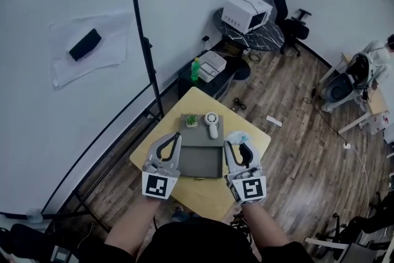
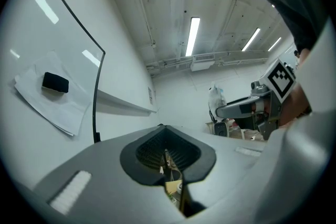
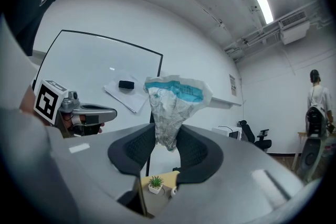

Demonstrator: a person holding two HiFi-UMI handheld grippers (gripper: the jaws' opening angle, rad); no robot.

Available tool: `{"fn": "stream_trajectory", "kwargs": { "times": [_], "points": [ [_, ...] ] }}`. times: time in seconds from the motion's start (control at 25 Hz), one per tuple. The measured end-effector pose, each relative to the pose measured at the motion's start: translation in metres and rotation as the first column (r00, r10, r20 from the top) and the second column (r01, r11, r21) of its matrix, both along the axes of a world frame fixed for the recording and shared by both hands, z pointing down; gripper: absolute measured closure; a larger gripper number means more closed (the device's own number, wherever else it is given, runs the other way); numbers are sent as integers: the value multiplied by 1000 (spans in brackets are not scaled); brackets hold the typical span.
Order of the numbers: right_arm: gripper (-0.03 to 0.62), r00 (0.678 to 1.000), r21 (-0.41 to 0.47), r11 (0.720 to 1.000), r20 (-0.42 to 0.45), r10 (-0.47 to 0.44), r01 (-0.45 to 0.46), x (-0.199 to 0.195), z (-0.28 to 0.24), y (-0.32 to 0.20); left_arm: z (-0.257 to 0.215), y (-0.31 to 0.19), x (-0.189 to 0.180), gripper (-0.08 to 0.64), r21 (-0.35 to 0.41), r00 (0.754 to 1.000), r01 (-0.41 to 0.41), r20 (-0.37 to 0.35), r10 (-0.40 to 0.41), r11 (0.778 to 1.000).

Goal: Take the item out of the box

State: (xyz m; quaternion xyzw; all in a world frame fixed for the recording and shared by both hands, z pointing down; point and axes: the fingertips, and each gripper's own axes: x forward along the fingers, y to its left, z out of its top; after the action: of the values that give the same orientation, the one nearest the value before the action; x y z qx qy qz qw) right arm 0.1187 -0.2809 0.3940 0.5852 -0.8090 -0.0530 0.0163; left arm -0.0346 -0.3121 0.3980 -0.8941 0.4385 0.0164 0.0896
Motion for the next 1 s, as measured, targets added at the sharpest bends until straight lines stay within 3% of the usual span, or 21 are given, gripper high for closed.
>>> {"fn": "stream_trajectory", "kwargs": {
  "times": [1.0],
  "points": [
    [479, 998, -51, 996, -12, 67, -67, 28, 28, 15, 19, 11, -22, 560, -42, 998, 52, 43, -50, 998]
  ]
}}
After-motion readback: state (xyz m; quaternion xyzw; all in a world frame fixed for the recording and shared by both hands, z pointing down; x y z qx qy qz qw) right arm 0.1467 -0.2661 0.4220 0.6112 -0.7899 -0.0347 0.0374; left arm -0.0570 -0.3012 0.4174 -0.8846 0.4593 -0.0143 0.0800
